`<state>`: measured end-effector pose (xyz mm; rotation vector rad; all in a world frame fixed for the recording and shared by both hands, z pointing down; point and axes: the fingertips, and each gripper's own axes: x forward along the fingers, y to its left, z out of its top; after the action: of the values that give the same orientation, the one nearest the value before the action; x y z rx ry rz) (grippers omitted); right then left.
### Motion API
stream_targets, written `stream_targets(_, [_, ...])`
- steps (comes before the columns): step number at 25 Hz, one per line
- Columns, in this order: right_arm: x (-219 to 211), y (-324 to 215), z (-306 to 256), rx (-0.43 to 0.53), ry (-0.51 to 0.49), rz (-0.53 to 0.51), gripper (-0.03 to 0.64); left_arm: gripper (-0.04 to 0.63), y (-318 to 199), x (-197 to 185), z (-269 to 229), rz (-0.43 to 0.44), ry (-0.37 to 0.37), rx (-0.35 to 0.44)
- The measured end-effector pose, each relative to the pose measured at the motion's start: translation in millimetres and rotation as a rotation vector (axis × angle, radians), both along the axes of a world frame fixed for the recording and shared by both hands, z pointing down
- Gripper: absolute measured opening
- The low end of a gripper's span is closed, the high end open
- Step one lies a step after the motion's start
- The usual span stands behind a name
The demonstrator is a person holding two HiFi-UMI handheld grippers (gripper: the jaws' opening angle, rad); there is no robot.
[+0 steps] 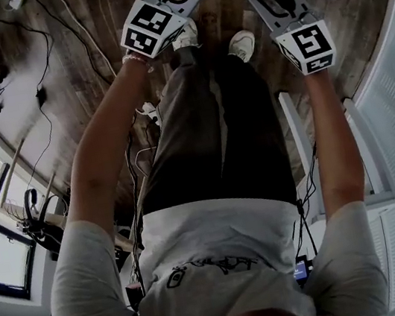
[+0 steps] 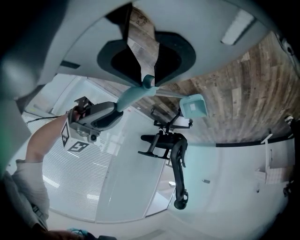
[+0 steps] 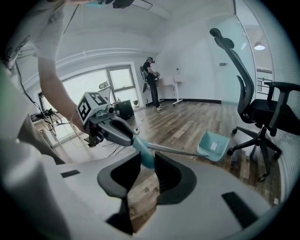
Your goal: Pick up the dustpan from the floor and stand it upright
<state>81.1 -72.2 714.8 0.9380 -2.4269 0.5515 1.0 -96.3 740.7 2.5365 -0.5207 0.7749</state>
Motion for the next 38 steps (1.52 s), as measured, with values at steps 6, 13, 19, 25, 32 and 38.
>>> stream_targets(6, [-8, 7, -39, -0.006, -0.026, 0.02, 0.086, 0.08, 11, -8, -37, -0.005, 0.001, -0.019])
stream_targets(13, [-12, 12, -82, -0.004, -0.047, 0.014, 0.086, 0.078, 18, -13, -76, -0.002, 0.001, -0.023])
stream_targets(19, [-8, 5, -113, -0.003, -0.058, 0.032, 0.086, 0.077, 11, -9, -109, -0.015, 0.022, -0.007])
stream_targets(25, [-7, 0, -140, -0.004, -0.086, 0.038, 0.086, 0.077, 5, -8, -137, -0.045, 0.054, -0.003])
stream_targets(32, [0, -8, -168, -0.009, -0.146, 0.074, 0.086, 0.077, -4, -4, -166, -0.073, 0.087, -0.013])
stream_targets(38, [7, -11, -191, -0.038, -0.181, 0.081, 0.086, 0.075, -7, 4, -192, -0.058, 0.105, -0.007])
